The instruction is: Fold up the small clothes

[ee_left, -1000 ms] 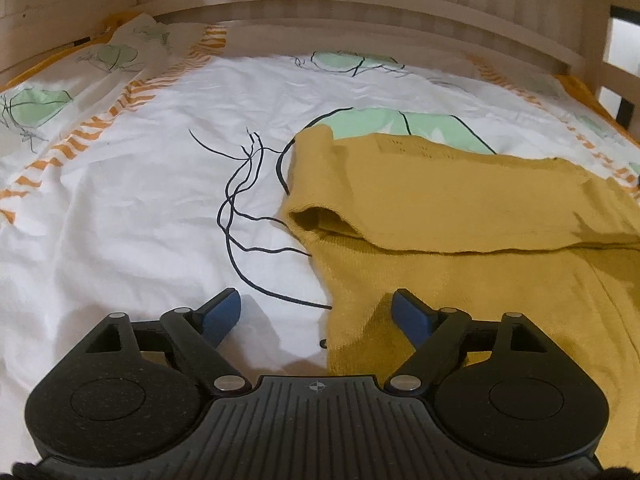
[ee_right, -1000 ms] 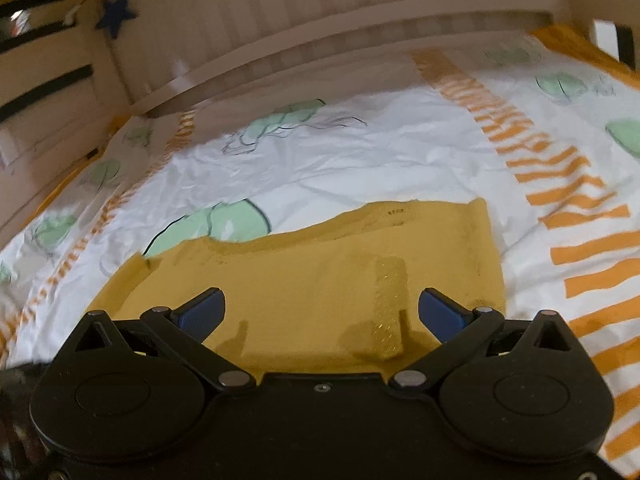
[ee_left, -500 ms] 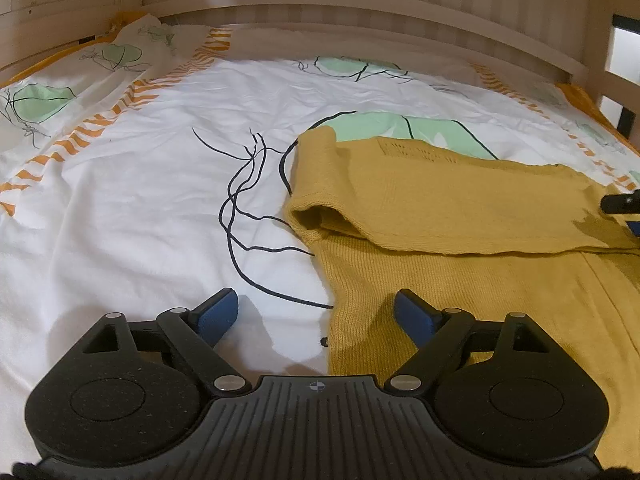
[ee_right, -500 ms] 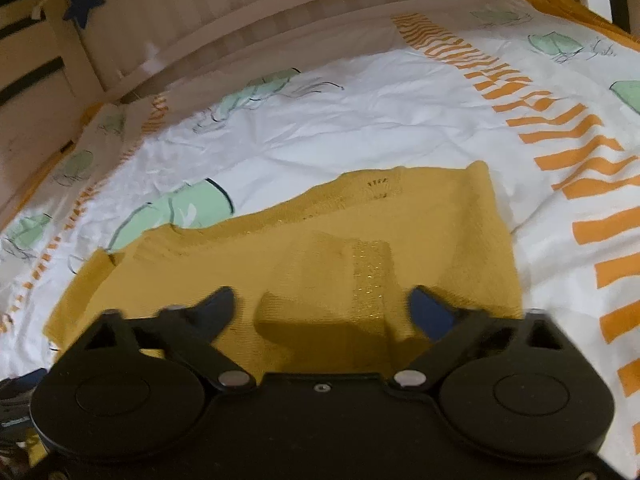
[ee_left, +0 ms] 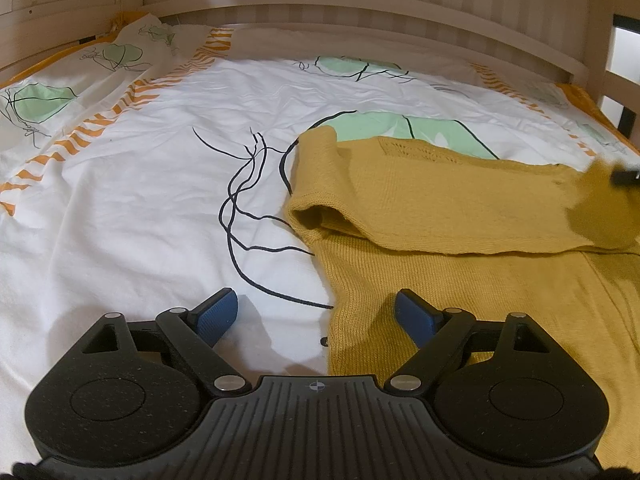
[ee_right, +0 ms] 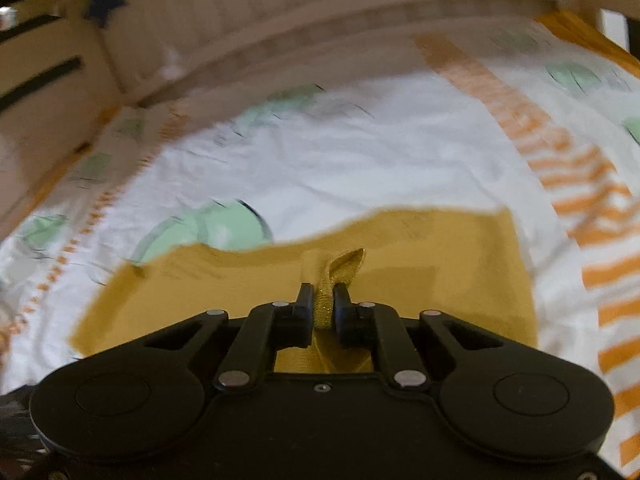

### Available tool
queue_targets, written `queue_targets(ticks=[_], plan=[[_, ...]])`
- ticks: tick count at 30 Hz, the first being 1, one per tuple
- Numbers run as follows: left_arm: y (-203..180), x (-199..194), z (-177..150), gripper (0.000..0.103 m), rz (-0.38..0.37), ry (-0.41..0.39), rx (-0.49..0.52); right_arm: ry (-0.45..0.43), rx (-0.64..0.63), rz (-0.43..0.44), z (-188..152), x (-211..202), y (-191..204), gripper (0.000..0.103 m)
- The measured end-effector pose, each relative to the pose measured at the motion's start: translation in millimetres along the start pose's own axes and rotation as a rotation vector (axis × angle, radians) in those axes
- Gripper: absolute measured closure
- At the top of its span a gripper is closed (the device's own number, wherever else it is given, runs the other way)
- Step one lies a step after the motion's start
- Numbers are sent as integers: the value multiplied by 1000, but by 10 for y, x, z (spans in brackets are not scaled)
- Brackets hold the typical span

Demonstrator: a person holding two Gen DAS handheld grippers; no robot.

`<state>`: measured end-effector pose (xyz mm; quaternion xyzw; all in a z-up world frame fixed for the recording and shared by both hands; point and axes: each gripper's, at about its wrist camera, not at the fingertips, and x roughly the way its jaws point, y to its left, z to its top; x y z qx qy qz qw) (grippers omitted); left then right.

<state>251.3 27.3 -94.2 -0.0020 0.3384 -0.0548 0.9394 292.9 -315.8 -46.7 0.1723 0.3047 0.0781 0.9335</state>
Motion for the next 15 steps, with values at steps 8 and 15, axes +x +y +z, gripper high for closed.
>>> queue_targets(ticks=[8,15], plan=[[4,1,0,17,0,0,0,-106,-11,-128,239,-373,-224,92],[3,2,-1,17,1,0,0,-34,74,-149,74,-178,-601,82]])
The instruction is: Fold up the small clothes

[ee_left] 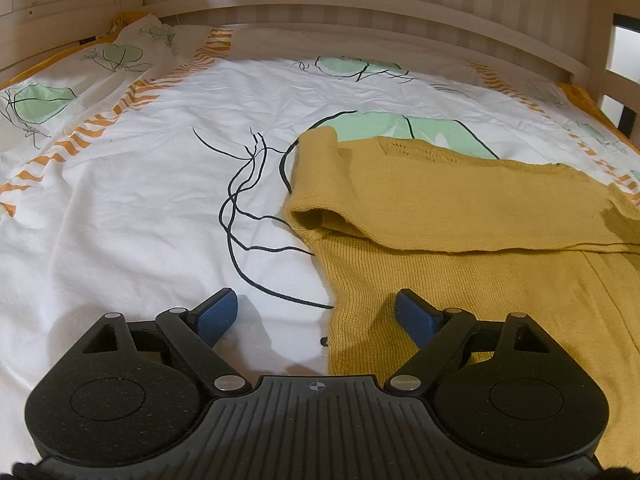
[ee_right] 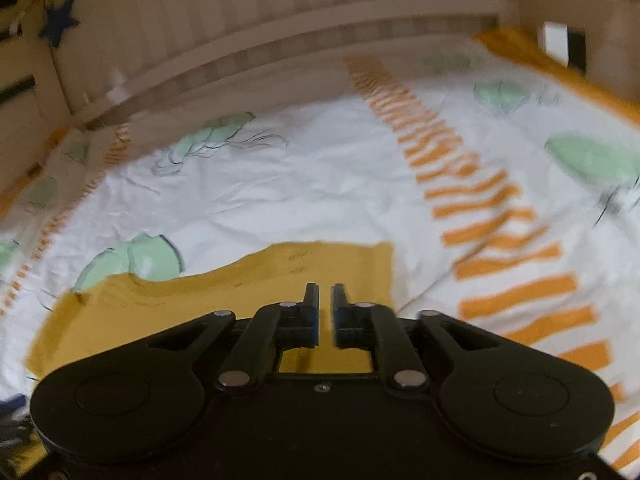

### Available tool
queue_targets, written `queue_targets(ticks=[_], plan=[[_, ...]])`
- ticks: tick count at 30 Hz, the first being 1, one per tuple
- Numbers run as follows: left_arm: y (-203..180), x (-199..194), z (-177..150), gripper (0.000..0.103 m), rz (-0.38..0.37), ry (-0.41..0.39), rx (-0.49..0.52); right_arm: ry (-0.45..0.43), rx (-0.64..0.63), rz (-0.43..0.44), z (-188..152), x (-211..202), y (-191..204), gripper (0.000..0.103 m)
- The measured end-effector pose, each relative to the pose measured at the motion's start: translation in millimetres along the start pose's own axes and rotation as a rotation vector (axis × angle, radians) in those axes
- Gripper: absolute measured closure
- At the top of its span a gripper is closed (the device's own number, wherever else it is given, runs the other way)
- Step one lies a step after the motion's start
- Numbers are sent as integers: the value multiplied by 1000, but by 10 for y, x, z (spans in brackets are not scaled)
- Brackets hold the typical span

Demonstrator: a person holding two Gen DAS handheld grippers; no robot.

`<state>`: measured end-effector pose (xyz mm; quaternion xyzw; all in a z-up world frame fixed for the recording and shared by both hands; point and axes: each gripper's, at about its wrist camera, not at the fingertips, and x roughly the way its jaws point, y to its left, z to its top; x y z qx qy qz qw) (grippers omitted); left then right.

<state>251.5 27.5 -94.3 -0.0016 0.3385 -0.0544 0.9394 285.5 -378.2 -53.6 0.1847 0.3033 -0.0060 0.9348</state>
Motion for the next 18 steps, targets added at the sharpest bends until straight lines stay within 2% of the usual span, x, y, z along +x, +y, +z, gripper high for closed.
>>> queue_targets(ticks=[2,4,5,10,11,12,14,18], plan=[[-1,1,1,17,1,0,2,5,18,58,-52,16,-22,81],[2,0,0,17,1,0,1,35,4,75,-96,76,14,63],[3,-1,0,17,0,0,0,51,-2,80,-117,123,35,51],[5,1,3,17,1,-1,-1,111,-11,89,-238,267,140,48],[2,0,3,17,1,-1,-1,119,-12,93,-258,281,158,49],[2,0,3,17,1,-1,-1,126,-19,90,-281,297,187,60],[2,0,2,17,1,0,0,132,-42,86,-301,316,258,90],[2,-1,4,17,0,-1,-2,74,-101,147,-189,138,463,91]])
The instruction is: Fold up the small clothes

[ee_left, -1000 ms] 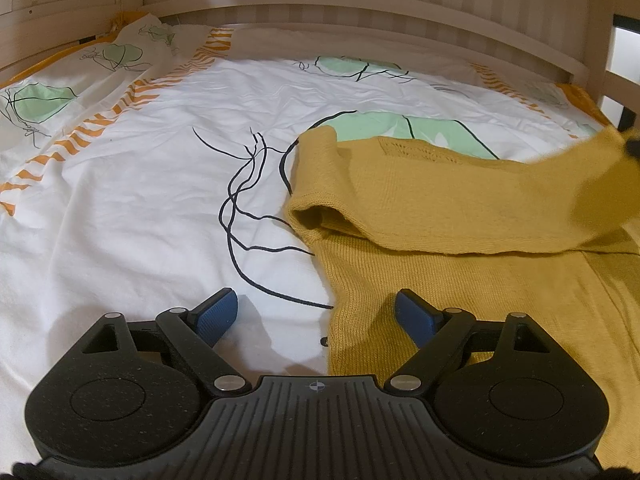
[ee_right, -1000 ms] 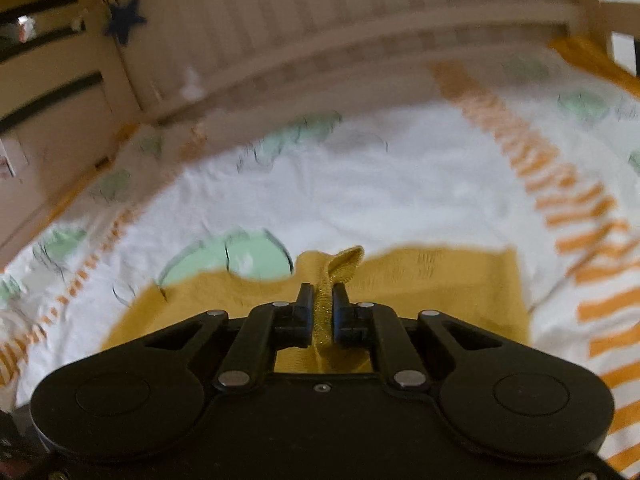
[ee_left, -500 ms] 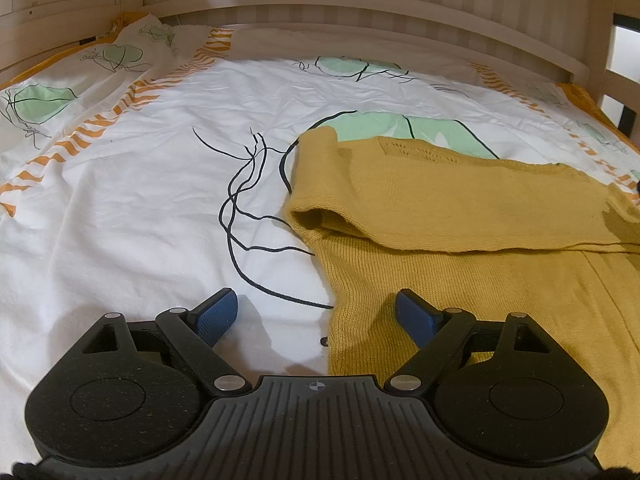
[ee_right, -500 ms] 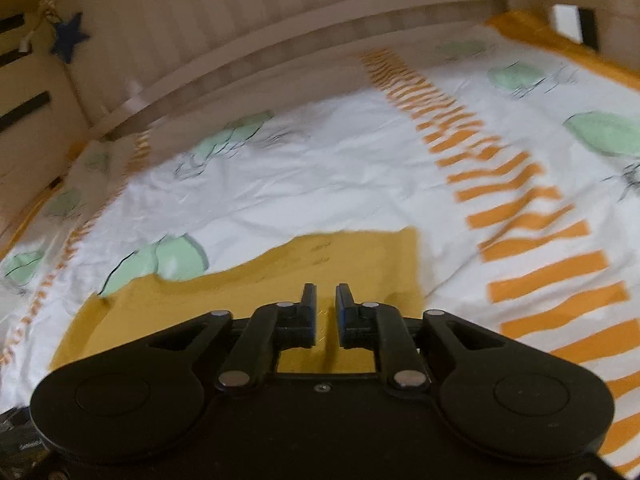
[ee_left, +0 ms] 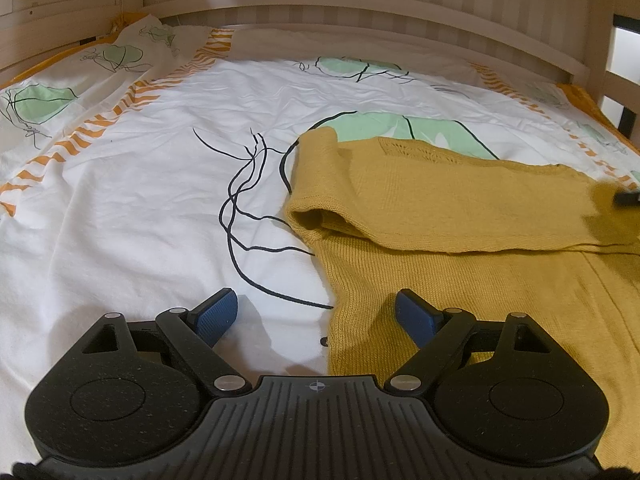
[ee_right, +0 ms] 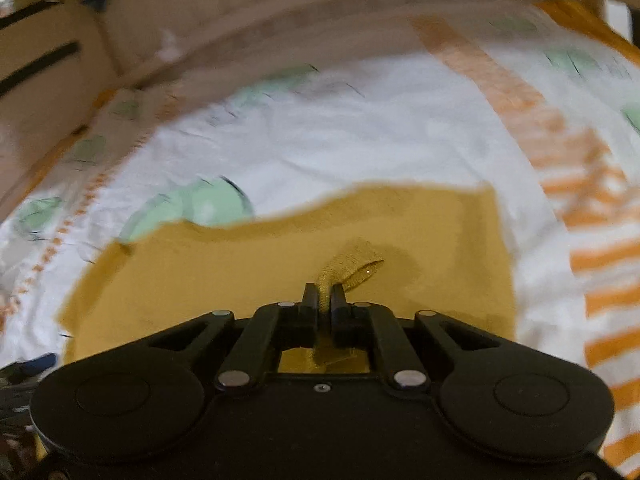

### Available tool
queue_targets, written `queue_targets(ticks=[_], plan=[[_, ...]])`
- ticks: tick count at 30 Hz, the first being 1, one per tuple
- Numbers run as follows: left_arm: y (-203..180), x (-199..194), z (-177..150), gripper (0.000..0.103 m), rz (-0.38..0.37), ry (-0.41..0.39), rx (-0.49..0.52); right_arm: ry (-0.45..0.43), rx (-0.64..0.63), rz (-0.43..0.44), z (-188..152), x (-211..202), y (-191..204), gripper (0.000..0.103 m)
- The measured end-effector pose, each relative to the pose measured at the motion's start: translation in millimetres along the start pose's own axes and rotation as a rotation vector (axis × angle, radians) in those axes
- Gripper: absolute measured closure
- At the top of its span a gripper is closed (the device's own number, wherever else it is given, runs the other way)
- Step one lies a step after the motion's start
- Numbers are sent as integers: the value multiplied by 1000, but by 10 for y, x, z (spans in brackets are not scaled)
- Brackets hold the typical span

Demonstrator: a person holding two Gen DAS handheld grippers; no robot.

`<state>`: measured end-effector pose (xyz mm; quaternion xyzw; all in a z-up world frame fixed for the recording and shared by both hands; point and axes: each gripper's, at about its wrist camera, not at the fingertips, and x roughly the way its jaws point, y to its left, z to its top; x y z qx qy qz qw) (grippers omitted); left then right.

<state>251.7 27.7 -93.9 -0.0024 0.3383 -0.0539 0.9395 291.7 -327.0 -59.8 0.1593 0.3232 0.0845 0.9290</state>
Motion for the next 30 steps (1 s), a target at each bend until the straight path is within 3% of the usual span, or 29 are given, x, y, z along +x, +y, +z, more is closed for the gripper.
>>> queue_targets(ticks=[3,6,10,14,18,19,21,23,28,30], plan=[[0,0,-1,17,1,0,1,-103,-45,21,147,-341,102,91],[2,1,0,17,0,0,1,-132,-43,-41,223,-493,-35,91],[0,1,-2,17,1,0,1,-77,17,-146,167,-338,-362,91],[3,2,0,17,0,2,1,-9,26,-174,35,-143,-478,90],[43,-13,44,17,-15,19,-7,21,25,-198,-84,-81,-485,81],[51,-19,60,17,-17,26,-8,19,28,-208,-109,-86,-489,78],[71,-55,106,19,-13,47,-2,20,27,-229,-143,-121,-526,59],[73,-143,168,19,10,65,3,16,22,-239,-156,-167,-544,47],[-19,-400,479,19,-13,-26,8,-24,10,-233,-143,-352,-541,28],[-110,-392,636,19,-32,-50,23,-35,6,-214,-106,-367,-515,11]])
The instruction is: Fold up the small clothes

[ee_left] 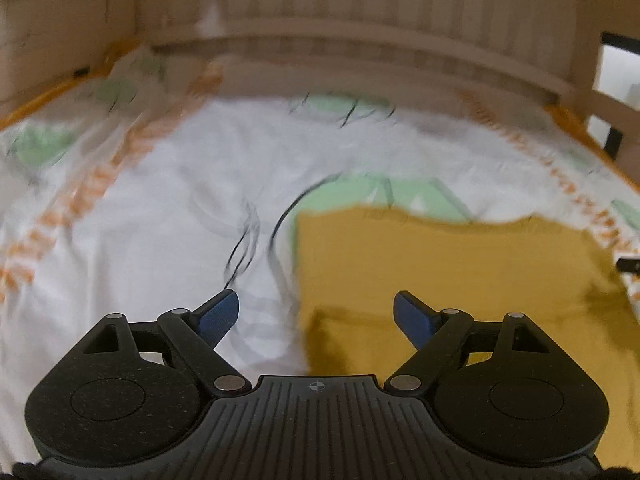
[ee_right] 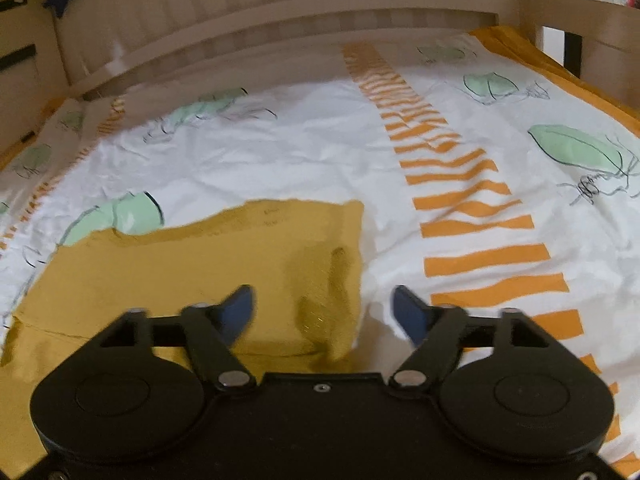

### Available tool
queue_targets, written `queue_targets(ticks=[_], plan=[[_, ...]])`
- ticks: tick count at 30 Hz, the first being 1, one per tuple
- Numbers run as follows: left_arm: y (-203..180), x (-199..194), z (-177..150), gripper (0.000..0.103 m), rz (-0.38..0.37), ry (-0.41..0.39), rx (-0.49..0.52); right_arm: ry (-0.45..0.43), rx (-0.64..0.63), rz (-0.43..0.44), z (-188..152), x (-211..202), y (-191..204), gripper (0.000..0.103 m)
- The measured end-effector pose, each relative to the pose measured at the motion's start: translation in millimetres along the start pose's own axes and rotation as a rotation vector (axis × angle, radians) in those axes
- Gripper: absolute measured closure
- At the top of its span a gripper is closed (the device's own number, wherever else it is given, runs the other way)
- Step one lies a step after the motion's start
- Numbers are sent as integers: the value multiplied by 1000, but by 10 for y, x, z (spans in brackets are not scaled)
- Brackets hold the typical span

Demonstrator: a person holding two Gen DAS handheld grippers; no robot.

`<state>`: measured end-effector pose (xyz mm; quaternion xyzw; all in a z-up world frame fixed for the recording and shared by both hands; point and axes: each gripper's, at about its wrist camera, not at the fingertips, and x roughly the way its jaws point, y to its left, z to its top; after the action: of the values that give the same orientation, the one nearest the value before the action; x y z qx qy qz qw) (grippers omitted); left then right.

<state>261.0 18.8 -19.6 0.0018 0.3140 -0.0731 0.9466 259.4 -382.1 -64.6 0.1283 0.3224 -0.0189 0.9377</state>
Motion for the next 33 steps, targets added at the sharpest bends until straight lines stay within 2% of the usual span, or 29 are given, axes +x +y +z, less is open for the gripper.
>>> queue_targets(ticks=[2,7,11,13,14,17,21,24,26,29,33], plan=[[-97,111,142,19,-16,-4,10,-8,-13,20,42,13,42,3],[-301,512,229,19,-10,39,48,-25,-45,36,127,98,189,1],[-208,810,122,19,73,103,54,-16,-54,31,182,211,199,0],[-42,948,27,18,132,179,57,-14,-50,25,200,241,157,1],[83,1004,-49,16,136,199,34,-13,-49,21,208,251,128,1],[371,955,-141,16,75,166,-62,-8,-52,-3,218,289,38,1],[360,918,-183,15,79,152,-34,33,-76,-65,210,462,-118,1],[353,917,-196,14,80,140,-36,80,-96,-157,149,633,-290,0],[343,903,-197,14,78,136,-38,75,-77,-135,121,667,-403,1],[297,941,-179,13,78,134,-36,44,-59,-186,146,628,-422,1],[287,951,-190,12,83,126,-32,9,60,-165,203,585,-544,0]])
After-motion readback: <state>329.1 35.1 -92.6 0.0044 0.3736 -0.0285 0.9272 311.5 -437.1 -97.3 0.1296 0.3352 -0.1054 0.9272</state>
